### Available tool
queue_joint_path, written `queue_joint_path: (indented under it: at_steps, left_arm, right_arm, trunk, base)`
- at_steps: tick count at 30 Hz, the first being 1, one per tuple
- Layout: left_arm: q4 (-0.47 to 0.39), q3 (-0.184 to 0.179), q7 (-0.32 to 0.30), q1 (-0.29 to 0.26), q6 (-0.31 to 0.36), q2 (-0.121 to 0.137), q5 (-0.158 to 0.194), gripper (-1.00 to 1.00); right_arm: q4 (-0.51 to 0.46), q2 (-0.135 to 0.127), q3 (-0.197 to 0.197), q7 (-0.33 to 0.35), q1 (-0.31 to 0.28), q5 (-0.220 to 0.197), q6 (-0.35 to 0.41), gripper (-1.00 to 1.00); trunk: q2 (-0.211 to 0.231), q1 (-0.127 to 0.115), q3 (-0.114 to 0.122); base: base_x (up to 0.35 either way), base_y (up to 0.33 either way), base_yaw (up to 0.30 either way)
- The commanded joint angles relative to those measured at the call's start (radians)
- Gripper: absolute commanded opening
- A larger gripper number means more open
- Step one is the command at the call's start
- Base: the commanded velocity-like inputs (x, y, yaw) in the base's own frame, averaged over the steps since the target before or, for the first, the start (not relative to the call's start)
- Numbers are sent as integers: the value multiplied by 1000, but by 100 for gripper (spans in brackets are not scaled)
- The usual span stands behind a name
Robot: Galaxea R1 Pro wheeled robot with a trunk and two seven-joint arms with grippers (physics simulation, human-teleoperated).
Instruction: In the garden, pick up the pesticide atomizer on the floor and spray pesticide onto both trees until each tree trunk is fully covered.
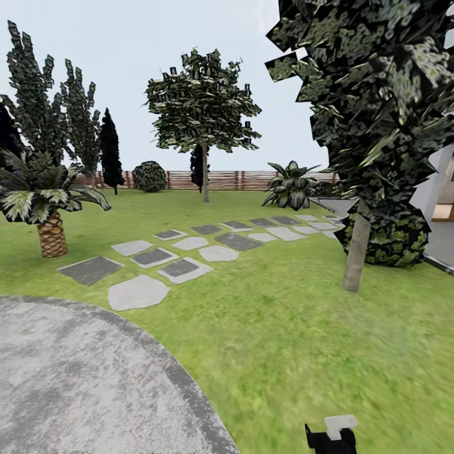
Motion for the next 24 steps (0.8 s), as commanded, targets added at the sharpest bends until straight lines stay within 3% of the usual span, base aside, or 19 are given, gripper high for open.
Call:
queue_joint_path:
  at_steps: [1,16,24]
  left_arm:
    - [0,0,0,0,0,0,0,100]
    - [-1,0,0,0,0,0,1,100]
    - [-1,0,0,0,0,0,1,100]
  right_arm:
    - [0,0,0,0,0,0,0,100]
    - [0,0,0,0,0,0,0,100]
    - [0,0,0,0,0,0,0,100]
  trunk:
    - [0,0,0]
    - [0,0,0]
    - [-56,31,-25]
  base:
    - [0,0,272]
    - [0,0,273]
    - [0,0,273]
